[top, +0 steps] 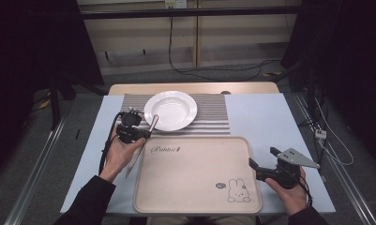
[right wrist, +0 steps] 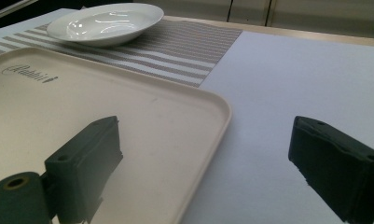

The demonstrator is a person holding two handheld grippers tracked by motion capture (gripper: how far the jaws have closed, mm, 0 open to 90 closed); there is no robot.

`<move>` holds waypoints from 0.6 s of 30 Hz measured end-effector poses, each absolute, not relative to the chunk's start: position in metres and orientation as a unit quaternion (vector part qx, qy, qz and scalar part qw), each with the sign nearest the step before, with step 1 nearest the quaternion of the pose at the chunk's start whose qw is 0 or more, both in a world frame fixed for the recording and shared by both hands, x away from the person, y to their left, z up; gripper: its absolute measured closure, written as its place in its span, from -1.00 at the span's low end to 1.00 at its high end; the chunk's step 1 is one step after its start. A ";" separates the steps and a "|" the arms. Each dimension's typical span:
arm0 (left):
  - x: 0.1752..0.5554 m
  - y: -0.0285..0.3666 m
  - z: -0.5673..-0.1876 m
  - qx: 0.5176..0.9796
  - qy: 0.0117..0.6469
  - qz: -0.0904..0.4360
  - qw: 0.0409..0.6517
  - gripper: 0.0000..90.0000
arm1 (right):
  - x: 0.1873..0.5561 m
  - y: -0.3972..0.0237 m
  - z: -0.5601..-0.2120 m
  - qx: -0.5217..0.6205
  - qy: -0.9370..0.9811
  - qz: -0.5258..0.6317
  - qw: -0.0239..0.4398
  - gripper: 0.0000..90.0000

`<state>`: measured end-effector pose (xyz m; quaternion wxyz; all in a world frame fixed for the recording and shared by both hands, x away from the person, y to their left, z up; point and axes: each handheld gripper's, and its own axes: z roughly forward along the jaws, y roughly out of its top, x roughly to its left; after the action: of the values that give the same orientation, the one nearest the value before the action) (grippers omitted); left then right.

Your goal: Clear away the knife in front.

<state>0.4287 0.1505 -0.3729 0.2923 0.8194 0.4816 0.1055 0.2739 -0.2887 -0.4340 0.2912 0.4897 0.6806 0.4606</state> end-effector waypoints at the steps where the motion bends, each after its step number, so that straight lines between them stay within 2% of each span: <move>1: 0.427 0.149 -0.374 0.821 0.480 0.102 0.292 0.77 | 0.274 -0.289 -0.434 0.489 0.681 0.461 0.291 -0.81; 18: 0.404 0.132 -0.392 0.833 0.469 0.078 0.283 0.77 | 0.275 -0.288 -0.434 0.489 0.682 0.459 0.292 -0.81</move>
<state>0.4044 0.1316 -0.3917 0.2827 0.8329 0.4693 0.0779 0.2745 -0.2882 -0.4341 0.2923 0.4891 0.6816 0.4592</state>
